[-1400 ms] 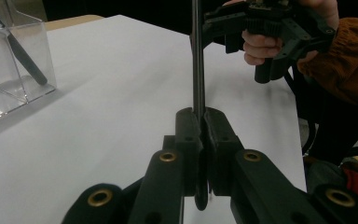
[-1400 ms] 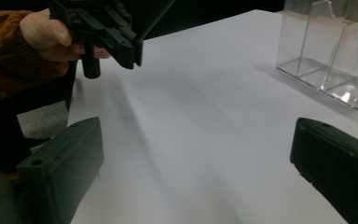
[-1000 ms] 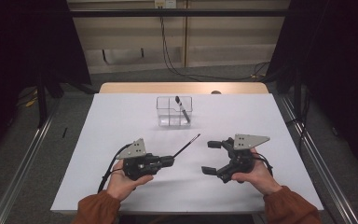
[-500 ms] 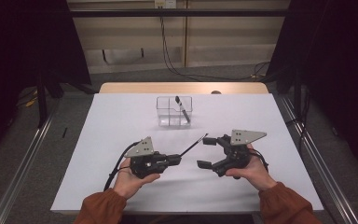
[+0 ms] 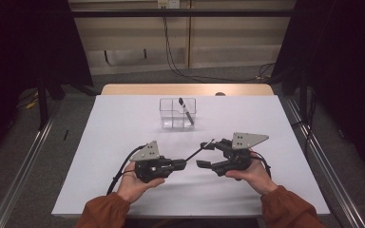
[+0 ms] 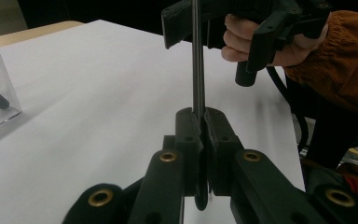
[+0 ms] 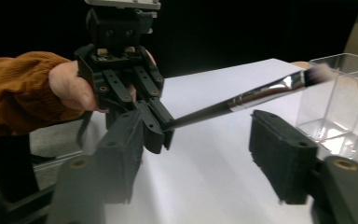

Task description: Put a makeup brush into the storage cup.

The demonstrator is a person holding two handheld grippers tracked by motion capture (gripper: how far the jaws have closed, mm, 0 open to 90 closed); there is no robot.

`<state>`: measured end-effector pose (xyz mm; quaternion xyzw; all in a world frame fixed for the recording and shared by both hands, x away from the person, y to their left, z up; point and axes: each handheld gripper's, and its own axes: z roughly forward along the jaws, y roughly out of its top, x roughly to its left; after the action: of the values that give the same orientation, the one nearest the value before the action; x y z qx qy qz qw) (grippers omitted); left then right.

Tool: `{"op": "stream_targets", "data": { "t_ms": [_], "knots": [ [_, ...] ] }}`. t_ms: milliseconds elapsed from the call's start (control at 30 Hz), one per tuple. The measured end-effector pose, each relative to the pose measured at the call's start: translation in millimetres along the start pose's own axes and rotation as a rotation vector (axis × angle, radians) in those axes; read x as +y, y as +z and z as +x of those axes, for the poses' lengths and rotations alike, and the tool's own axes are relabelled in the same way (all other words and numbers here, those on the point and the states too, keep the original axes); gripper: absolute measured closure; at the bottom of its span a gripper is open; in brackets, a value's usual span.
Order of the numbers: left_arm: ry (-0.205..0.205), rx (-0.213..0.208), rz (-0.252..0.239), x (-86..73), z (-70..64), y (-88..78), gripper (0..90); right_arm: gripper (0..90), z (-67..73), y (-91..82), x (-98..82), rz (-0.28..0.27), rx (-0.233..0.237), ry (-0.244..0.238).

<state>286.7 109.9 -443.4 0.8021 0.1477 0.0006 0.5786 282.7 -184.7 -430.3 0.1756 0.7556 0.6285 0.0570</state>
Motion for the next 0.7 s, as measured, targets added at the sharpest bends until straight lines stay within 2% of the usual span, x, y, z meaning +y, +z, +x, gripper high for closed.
{"op": "stream_targets", "data": {
  "t_ms": [67,133,200,467,700],
  "knots": [
    [0.002,0.0,0.006,-0.5,-0.2,0.5,85.2,44.0,-0.3,0.4,-0.1,0.006,-0.006,-0.005],
    [0.003,-0.002,0.014,-0.5,0.1,1.0,85.2,49.8,-1.4,0.6,-0.8,-0.001,0.003,0.016],
    [0.0,-0.009,0.014,-0.5,0.3,0.5,85.2,53.9,-2.0,1.0,-1.4,0.005,0.006,0.009],
    [0.006,-0.021,0.041,-4.0,-0.2,4.6,85.1,70.3,-4.3,2.6,-3.4,-0.006,0.033,0.072],
    [0.01,-0.01,0.049,-4.1,1.8,3.1,85.0,77.1,-9.4,4.6,-1.9,-0.025,0.053,0.117]
  ]
}}
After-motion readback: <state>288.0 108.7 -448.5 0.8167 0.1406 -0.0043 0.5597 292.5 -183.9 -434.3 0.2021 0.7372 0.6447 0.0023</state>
